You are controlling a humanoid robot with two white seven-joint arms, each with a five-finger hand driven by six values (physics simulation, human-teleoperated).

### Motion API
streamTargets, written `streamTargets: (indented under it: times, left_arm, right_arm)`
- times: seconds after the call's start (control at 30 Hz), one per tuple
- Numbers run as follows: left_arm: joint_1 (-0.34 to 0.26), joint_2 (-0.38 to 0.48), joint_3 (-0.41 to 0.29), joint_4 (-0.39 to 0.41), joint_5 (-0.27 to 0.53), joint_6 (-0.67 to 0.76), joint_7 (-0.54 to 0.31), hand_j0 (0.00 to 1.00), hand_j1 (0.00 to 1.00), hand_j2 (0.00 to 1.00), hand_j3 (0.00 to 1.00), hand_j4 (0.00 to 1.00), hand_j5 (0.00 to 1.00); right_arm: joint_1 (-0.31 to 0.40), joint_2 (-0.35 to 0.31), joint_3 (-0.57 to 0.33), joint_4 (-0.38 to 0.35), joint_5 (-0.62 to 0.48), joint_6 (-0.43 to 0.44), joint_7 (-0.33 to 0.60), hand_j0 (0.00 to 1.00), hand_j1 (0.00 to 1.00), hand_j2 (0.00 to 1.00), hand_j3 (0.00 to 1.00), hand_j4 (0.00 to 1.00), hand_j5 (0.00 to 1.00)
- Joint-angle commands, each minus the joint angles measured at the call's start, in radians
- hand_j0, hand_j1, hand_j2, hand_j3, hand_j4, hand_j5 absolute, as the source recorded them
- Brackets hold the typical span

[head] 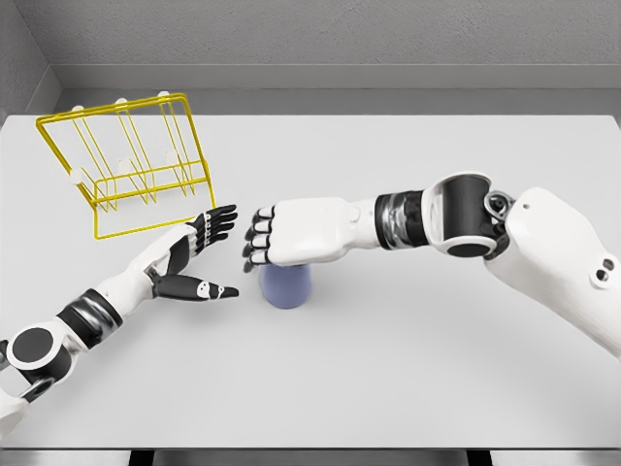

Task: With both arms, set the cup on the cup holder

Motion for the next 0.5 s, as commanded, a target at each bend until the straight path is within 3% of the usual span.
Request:
streamTargets:
  times: [0.0, 0.17, 0.23, 0.47]
  left_arm:
    - [0.0, 0.001, 0.0, 0.0, 0.0, 0.001, -0.001, 1.0, 1.0, 1.0, 1.0, 1.0, 1.0]
    - [0.0, 0.001, 0.002, 0.0, 0.0, 0.001, 0.001, 1.0, 1.0, 1.0, 1.0, 1.0, 1.0]
    - [0.0, 0.001, 0.003, 0.003, 0.002, -0.001, -0.001, 1.0, 1.0, 1.0, 1.0, 1.0, 1.0]
    - [-0.005, 0.001, 0.005, 0.007, 0.003, 0.001, -0.001, 1.0, 1.0, 1.0, 1.0, 1.0, 1.0]
  right_arm:
    - [0.0, -0.001, -0.006, 0.001, -0.004, 0.002, 0.0, 0.99, 0.99, 0.99, 0.99, 0.99, 0.99]
    - [-0.002, -0.022, -0.01, 0.007, -0.002, 0.002, 0.0, 0.99, 0.99, 0.99, 0.99, 0.99, 0.99]
    - [-0.002, -0.042, -0.059, 0.004, -0.004, 0.002, 0.0, 0.99, 0.99, 0.99, 0.99, 0.99, 0.99]
    - [0.008, -0.071, -0.157, -0.082, -0.018, 0.002, -0.011, 0.99, 0.99, 0.99, 0.99, 0.99, 0.99]
